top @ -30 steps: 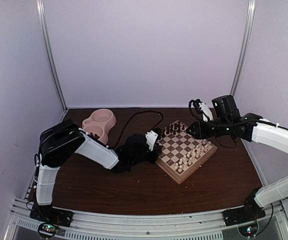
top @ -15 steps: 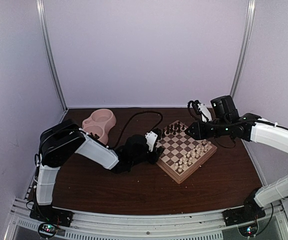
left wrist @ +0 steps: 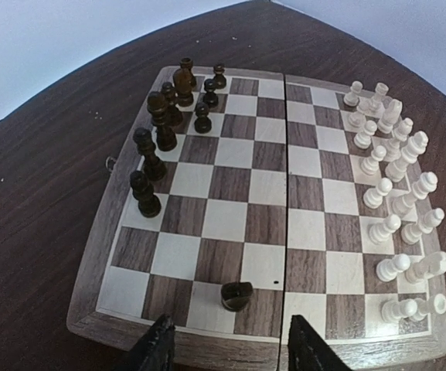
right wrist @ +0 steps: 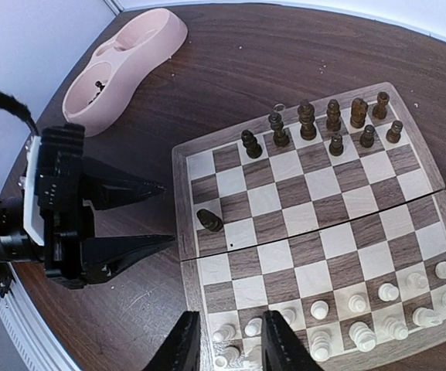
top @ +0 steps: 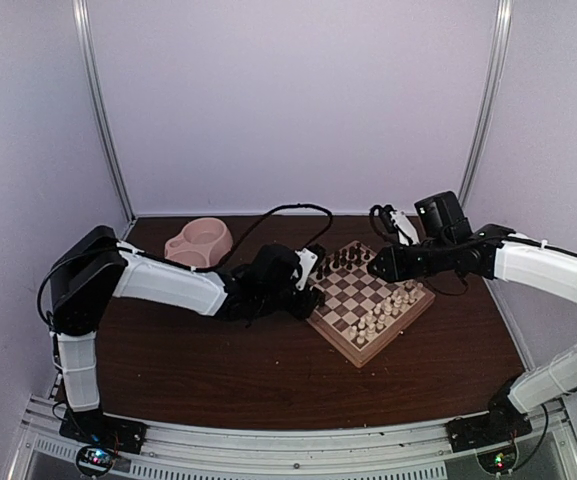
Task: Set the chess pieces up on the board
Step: Place the knight on the chessboard, then move the knight to b8.
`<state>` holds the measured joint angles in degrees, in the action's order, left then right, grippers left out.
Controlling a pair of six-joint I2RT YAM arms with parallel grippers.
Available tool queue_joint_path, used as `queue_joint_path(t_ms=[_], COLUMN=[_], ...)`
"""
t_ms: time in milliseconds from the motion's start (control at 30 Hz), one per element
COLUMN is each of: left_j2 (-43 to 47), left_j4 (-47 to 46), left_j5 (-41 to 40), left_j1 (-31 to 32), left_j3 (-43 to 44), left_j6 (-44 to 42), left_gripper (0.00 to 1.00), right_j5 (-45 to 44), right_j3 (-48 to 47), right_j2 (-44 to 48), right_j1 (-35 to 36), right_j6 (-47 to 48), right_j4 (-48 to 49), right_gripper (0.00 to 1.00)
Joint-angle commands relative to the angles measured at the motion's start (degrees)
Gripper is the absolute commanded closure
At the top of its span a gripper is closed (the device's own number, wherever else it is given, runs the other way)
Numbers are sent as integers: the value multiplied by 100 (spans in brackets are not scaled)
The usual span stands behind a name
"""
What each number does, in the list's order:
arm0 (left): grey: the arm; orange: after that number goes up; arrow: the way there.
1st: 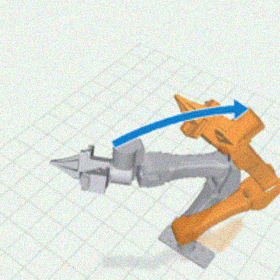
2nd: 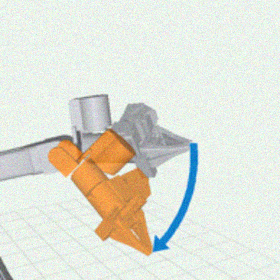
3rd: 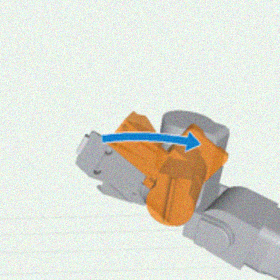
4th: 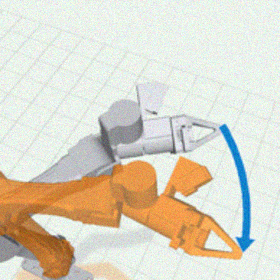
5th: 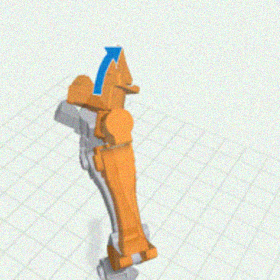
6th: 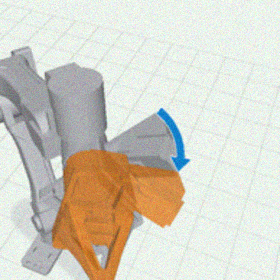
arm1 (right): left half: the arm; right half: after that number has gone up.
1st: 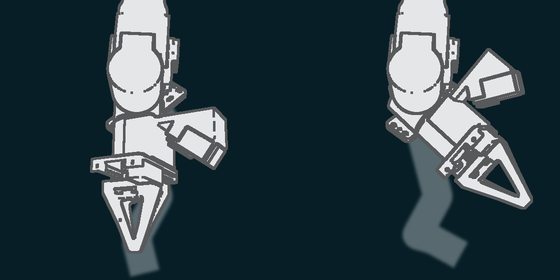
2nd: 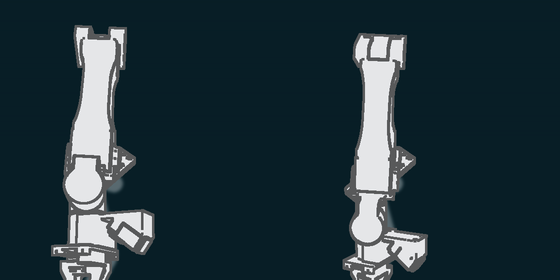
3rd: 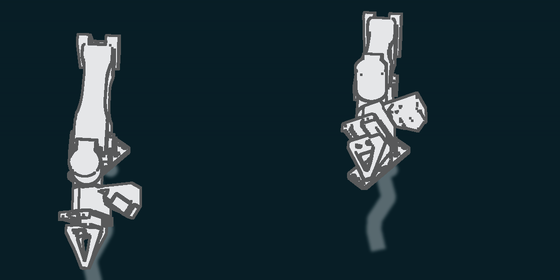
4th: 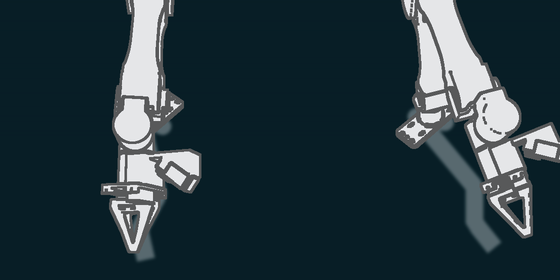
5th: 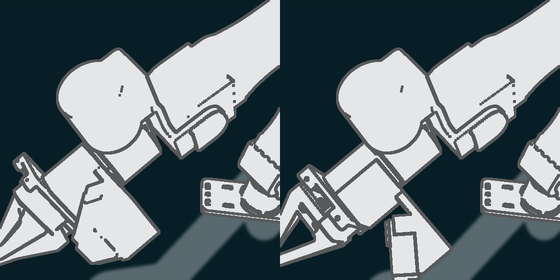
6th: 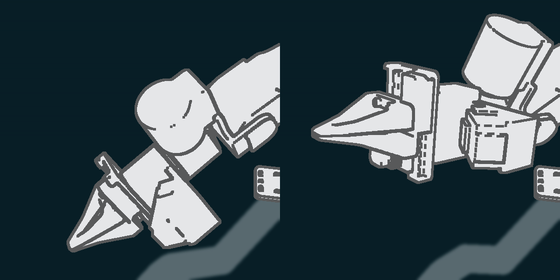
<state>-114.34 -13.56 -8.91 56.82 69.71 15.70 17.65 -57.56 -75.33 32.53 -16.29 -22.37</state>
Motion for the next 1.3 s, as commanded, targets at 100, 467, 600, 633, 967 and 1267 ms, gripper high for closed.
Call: queue_joint_path(t_ms=[100,467,600,633,967,1267], left_j2=[197,598,486,465,-255,-822], left_j4=[2639,3003,3089,3088,3824,4103], left_j5=[417,1122,1428,1449,1565,1506], left_j1=[-144,-512,-519,-519,-499,-431], left_j3=[1064,929,1081,1106,2159,2855], left_j6=[614,989,885,864,450,425], left_gripper=[50,50,50,50,52,54], right_j5=[324,280,140,108,-455,-910], right_j3=[-377,-673,-655,-633,-292,-32], right_j2=[-386,-703,-643,-607,-76,321], right_j1=[-37,-28,-28,-32,-37,-45], right_j6=[-5,47,47,47,128,238], right_j4=[-262,-489,-481,-467,-336,-240], right_gripper=[68,64,64,64,63,63])
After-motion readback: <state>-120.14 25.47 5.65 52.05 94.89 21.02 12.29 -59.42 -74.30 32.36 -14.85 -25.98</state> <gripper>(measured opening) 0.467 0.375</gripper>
